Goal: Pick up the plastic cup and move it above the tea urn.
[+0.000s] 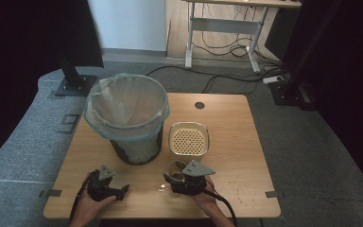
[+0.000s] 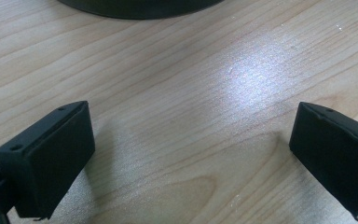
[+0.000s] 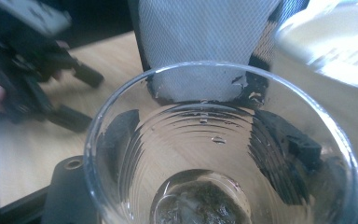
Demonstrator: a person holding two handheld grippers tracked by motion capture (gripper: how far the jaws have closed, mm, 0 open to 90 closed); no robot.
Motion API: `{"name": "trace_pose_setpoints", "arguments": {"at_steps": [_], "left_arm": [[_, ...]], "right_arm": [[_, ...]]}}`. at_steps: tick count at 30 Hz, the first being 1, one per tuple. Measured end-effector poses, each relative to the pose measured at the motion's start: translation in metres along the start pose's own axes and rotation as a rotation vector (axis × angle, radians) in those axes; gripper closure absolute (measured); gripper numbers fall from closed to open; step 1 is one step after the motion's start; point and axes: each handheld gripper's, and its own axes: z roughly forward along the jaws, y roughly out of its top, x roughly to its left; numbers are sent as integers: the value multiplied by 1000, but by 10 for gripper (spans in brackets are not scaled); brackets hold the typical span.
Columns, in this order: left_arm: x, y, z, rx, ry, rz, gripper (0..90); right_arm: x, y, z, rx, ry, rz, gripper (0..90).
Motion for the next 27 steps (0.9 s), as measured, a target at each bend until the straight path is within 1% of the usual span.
{"name": "trace_pose_setpoints", "arguments": {"at_steps": [1, 2, 3, 4, 5, 6, 7, 8, 9, 10, 12, 13, 14, 15, 16, 17, 18, 20, 21, 24, 27], "left_arm": [[0, 0, 0, 0, 0, 0, 0], [0, 0, 0, 0, 0, 0, 0], [0, 0, 0, 0, 0, 0, 0], [0, 0, 0, 0, 0, 0, 0], [0, 0, 0, 0, 0, 0, 0], [0, 0, 0, 0, 0, 0, 0], [0, 0, 0, 0, 0, 0, 0], [0, 0, 0, 2, -1, 2, 0], [0, 0, 0, 2, -1, 2, 0], [0, 0, 0, 1, 0, 2, 0], [0, 0, 0, 1, 0, 2, 0], [0, 0, 0, 1, 0, 2, 0], [0, 0, 0, 0, 1, 2, 0], [0, 0, 0, 1, 0, 2, 0], [0, 0, 0, 0, 0, 1, 0], [0, 0, 0, 0, 0, 1, 0], [0, 0, 0, 0, 1, 1, 0], [0, 0, 0, 1, 1, 1, 0], [0, 0, 0, 1, 1, 1, 0], [1, 1, 1, 1, 1, 0, 0], [1, 1, 1, 1, 1, 0, 0]], "right_arm": [[-1, 6, -12, -18, 6, 7, 343], [-1, 9, -16, -27, 10, 8, 344], [-1, 9, -16, -27, 10, 8, 344], [-2, 15, -25, -42, 12, 8, 346], [-3, 24, -38, -65, 12, 4, 349], [-4, 29, -43, -72, 10, 2, 351], [-4, 29, -43, -72, 10, 2, 351], [-6, 42, -57, -92, 1, -4, 356], [-6, 42, -57, -92, 1, -4, 356], [-8, 47, -62, -99, -2, -8, 358], [-15, 65, -77, -126, -16, -17, 363], [-15, 65, -77, -126, -16, -17, 363], [-23, 77, -85, -141, -35, -25, 363], [-23, 77, -85, -141, -35, -25, 363], [-31, 86, -89, -152, -39, -25, 364], [-31, 86, -89, -152, -39, -25, 364], [-41, 97, -91, -155, -62, -25, 364], [-52, 107, -92, -146, -92, -26, 364], [-52, 107, -92, -146, -92, -26, 364], [-70, 123, -88, -144, -129, -19, 366], [-79, 132, -83, -134, -154, -21, 366]]}}
